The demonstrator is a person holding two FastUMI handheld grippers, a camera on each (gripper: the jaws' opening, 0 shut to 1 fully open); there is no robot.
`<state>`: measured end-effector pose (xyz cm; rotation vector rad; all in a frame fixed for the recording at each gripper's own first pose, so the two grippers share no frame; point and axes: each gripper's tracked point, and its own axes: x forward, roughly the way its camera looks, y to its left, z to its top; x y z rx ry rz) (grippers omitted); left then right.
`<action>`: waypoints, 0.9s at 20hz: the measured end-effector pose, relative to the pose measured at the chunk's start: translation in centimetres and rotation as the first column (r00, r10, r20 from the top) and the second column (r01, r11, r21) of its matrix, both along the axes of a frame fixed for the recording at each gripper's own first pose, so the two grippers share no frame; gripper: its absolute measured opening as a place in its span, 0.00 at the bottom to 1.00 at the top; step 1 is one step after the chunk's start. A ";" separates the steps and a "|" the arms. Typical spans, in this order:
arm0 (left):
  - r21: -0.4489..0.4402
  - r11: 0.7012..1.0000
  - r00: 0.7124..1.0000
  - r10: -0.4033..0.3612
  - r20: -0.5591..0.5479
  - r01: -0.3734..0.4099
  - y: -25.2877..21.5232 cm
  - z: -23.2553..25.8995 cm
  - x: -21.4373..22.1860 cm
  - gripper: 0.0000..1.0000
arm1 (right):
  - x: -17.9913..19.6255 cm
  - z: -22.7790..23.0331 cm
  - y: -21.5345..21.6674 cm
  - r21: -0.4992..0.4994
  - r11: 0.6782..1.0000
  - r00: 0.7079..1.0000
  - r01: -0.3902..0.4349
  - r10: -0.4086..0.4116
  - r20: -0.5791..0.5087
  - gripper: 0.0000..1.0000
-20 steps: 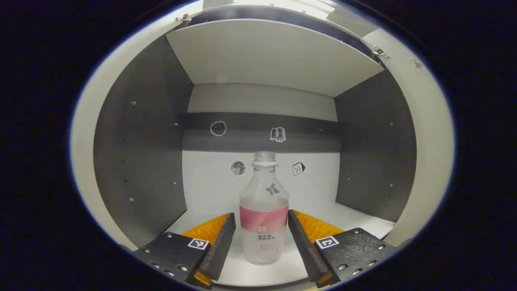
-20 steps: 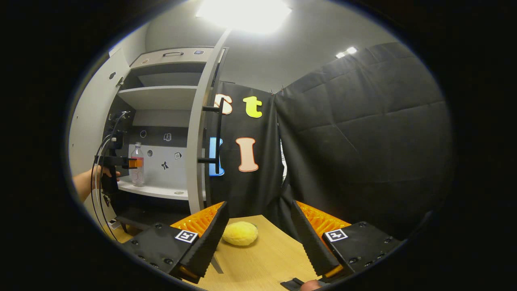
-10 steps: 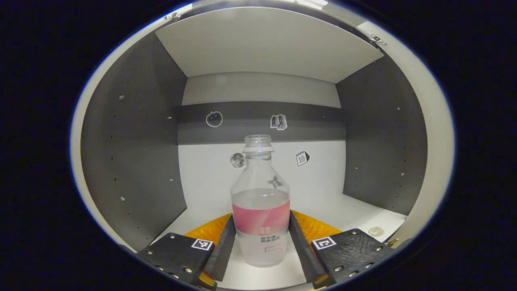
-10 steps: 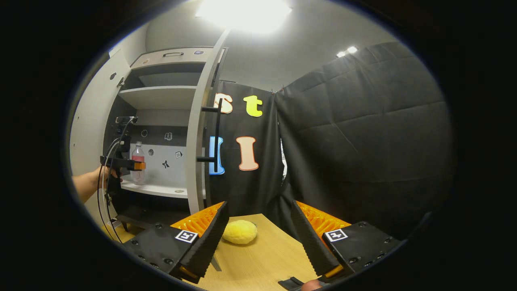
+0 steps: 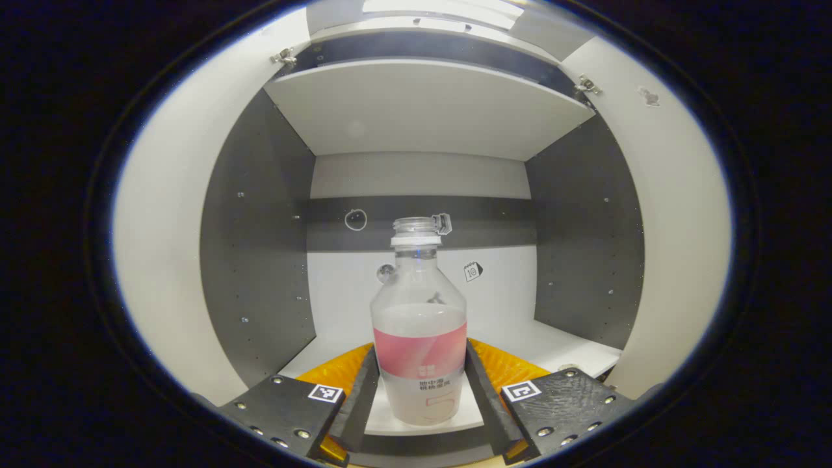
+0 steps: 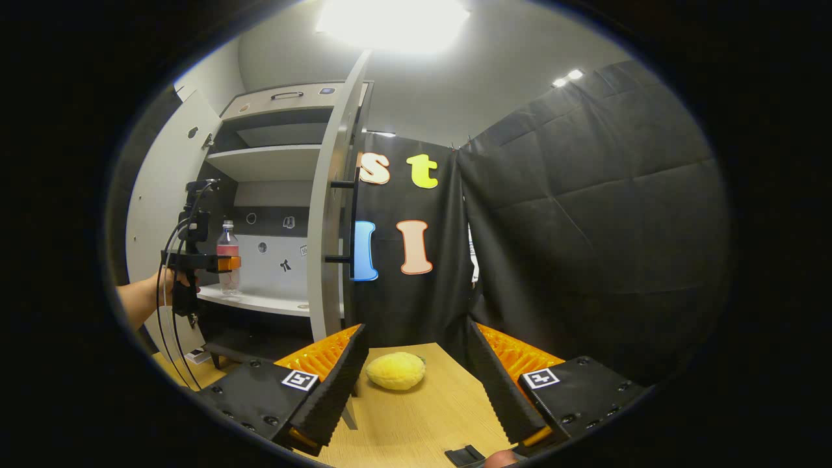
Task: Grasp the bottle in the cabinet with the left hand and place it on the coaster, then close the right door with the right hand and the left door with the left hand.
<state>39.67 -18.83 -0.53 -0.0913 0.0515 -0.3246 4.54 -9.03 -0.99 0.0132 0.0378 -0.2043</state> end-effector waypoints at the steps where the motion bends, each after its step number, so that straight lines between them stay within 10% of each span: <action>1: -0.001 1.000 1.000 0.005 0.006 -0.005 0.2 0.3 -0.9 0.81 | -0.2 -0.1 -0.1 0.001 1.000 1.000 -0.014 0.014 0.000 0.98; 18: 0.011 0.999 0.999 0.045 0.013 -0.045 2.1 -3.7 -15.6 0.74 | -6.4 2.8 -1.7 0.002 0.989 0.975 -0.150 0.148 0.166 0.98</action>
